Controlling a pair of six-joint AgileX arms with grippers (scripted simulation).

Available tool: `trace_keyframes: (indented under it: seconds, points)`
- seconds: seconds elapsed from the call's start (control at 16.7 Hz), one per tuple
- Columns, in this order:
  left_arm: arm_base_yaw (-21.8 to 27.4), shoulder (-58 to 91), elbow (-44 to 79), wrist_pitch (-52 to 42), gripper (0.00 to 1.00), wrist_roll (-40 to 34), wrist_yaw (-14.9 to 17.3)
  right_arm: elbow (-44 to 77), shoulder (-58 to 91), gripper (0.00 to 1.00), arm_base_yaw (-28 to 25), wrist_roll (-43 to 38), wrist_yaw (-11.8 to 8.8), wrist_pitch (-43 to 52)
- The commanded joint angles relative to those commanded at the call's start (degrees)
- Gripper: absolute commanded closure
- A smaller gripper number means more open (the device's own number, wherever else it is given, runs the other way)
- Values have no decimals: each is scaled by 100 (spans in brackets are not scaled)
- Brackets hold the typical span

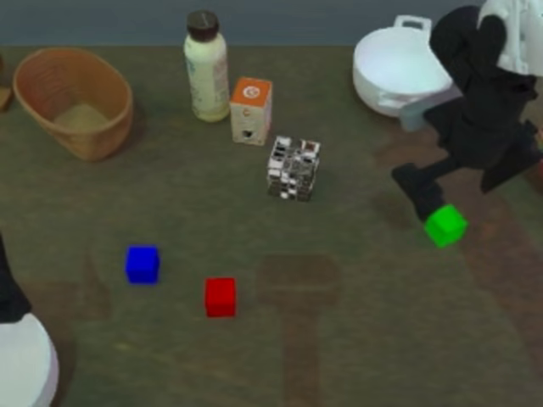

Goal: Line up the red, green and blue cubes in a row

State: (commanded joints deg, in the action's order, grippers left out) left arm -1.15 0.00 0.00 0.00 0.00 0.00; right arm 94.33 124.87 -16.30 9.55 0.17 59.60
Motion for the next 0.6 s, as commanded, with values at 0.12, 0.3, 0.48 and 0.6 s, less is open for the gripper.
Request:
trace_keyframes:
  seconds: [0.12,0.3,0.48,0.6]
  points:
    - [0,0,0,0,0,0,0,-211,179,0,-6,-8,2,-411]
    - [0,0,0,0,0,0,0,-549,462,0,-14,-20,4,-1065]
    - [0,0,0,0,0,0,0,-667,575,0,-18,-24,6,-1256]
    - [0,0,0,0,0,0,0,-667,575,0,-18,-24,6,-1256]
